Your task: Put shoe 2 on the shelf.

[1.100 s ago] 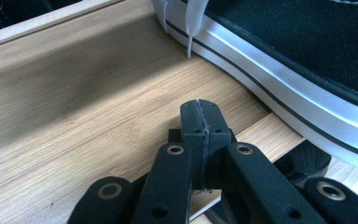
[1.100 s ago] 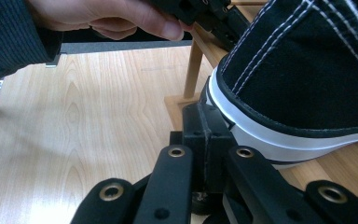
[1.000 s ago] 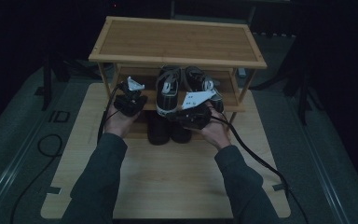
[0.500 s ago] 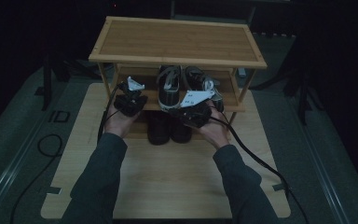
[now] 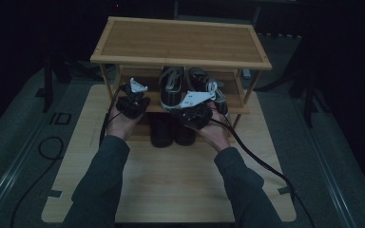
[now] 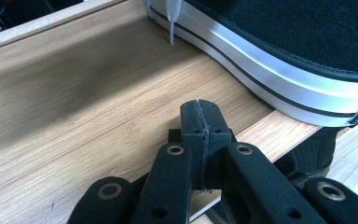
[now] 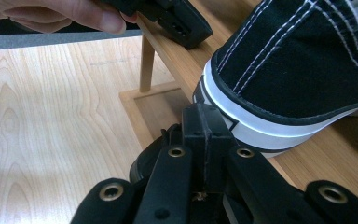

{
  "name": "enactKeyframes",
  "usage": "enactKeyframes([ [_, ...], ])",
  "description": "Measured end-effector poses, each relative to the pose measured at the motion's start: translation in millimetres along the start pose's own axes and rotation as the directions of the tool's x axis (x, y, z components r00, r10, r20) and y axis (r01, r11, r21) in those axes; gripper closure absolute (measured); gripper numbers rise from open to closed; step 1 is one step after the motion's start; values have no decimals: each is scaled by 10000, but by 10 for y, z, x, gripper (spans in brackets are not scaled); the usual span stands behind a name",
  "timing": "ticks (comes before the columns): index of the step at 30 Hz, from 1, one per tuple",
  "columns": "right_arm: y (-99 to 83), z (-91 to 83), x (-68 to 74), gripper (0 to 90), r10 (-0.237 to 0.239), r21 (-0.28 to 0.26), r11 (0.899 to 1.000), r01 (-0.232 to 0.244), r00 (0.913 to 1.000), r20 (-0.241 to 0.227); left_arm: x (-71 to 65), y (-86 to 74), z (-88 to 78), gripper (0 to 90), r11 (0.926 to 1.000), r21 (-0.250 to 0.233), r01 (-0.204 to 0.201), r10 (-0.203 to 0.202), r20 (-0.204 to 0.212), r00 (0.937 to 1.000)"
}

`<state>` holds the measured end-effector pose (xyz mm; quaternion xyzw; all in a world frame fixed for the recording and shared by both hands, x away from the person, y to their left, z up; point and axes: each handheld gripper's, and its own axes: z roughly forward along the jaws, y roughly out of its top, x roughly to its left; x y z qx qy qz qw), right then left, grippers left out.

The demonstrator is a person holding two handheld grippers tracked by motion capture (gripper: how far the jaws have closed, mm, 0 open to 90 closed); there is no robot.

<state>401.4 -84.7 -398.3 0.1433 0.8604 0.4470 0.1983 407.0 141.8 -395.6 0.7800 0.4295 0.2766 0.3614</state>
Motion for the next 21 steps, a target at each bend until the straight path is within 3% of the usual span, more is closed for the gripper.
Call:
enactKeyframes([
  [9,17,-1,6,900,152,61,9999,-151,9998,-109,12,-8,-1,900,9999,-63,93,-92,120,9999],
  [21,-31,-171,-13,900,-125,103,9999,132,9982,-586,24,-11,0,900,9999,-89,113,-112,183,9998],
])
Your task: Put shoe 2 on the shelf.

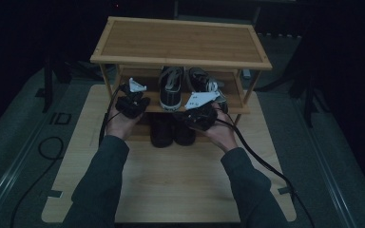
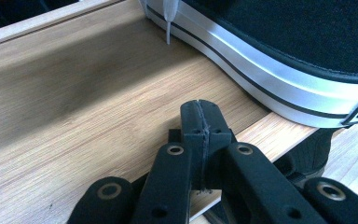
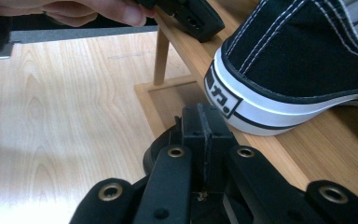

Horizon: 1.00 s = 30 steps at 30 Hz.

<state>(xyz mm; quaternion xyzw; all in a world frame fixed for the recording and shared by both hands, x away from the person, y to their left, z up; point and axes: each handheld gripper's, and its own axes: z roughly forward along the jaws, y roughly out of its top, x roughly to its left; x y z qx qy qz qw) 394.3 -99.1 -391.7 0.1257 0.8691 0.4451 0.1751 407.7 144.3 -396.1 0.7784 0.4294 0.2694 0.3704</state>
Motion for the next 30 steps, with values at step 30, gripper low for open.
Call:
enactKeyframes([
  [30,-227,-566,-148,900,12,-270,9996,-22,9994,-339,27,0,0,900,9999,-21,153,-153,161,9998],
])
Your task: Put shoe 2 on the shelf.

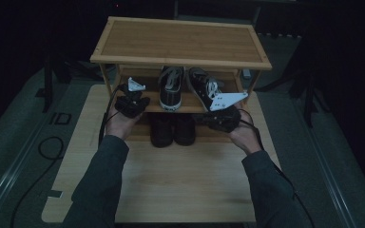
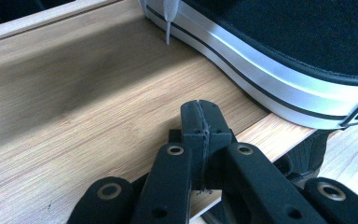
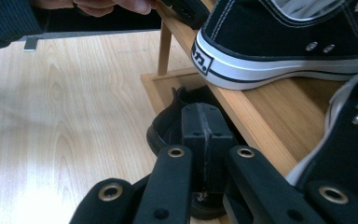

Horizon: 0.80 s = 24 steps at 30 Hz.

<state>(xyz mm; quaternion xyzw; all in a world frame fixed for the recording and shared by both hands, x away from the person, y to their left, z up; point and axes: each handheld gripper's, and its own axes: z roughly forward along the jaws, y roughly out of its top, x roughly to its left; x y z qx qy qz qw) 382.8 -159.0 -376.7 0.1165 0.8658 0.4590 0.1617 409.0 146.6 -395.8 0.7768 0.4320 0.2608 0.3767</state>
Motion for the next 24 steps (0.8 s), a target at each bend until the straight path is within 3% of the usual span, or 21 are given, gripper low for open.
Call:
enactKeyframes([
  [6,-40,-85,-15,900,-9,21,10000,9,10000,-37,-22,7,0,900,10000,40,-87,87,-150,9998],
  [11,-92,-161,-44,900,4,130,9999,-5,10000,97,-7,7,-1,900,9999,30,-97,97,-42,9999],
  [16,-115,-242,-62,900,-61,262,9996,59,9999,88,-36,18,-1,900,9993,112,-361,363,-238,9991],
  [24,-205,-344,-99,900,41,454,9990,-42,10000,20,-38,22,4,900,9995,86,-310,312,-195,9993],
])
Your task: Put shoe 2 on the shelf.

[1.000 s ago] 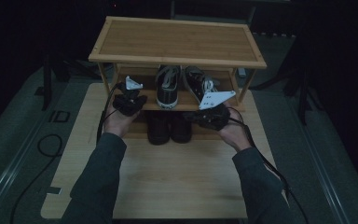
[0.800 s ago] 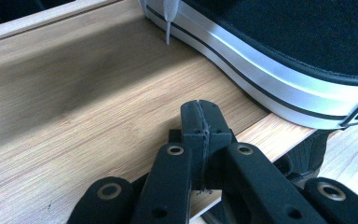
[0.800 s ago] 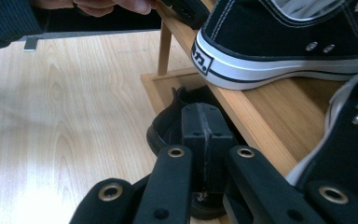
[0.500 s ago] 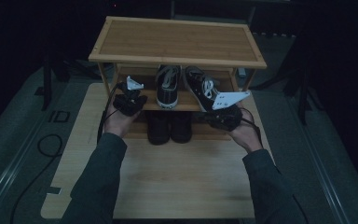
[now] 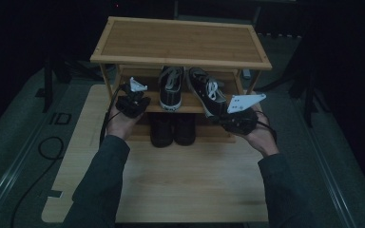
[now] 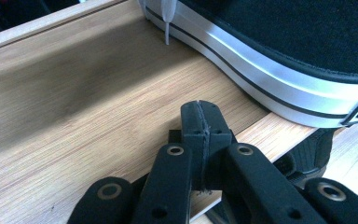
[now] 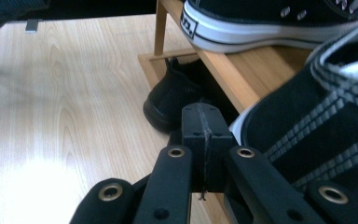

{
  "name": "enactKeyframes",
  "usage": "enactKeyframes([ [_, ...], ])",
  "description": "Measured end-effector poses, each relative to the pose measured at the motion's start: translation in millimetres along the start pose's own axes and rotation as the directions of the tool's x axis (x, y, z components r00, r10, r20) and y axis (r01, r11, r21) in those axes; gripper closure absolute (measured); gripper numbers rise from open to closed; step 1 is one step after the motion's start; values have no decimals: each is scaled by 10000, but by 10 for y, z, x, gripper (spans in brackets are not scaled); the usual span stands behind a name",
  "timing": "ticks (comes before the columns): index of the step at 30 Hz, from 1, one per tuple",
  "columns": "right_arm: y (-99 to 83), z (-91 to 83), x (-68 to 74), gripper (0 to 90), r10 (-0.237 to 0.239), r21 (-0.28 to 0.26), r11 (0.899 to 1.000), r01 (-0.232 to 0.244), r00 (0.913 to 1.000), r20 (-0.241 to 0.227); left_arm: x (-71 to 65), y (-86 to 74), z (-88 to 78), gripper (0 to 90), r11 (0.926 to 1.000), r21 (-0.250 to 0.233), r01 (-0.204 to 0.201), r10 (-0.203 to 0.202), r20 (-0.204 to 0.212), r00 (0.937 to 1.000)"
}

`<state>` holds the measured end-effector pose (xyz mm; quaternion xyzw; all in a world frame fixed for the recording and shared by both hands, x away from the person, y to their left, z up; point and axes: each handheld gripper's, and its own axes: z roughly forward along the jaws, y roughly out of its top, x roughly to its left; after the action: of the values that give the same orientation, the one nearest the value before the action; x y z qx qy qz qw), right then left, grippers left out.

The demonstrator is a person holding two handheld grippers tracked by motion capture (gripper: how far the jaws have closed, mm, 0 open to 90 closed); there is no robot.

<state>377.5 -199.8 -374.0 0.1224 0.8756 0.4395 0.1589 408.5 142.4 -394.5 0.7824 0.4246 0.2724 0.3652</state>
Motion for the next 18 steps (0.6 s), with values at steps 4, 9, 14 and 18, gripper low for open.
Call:
enactKeyframes([
  [4,-62,-36,-24,900,48,92,9999,-48,10000,-7,-27,11,10,900,10000,9,-85,85,-6,10000],
  [9,-137,-135,-54,900,145,164,9998,-145,9999,-10,-53,31,25,900,9999,46,-102,102,10,9999],
  [14,-196,-203,-90,900,231,194,9995,-233,9997,95,-75,42,44,900,10000,-21,-8,8,60,10000],
  [18,-250,-247,-119,900,393,239,9989,-397,9991,151,-85,54,58,900,10000,-26,4,-4,84,10000],
])
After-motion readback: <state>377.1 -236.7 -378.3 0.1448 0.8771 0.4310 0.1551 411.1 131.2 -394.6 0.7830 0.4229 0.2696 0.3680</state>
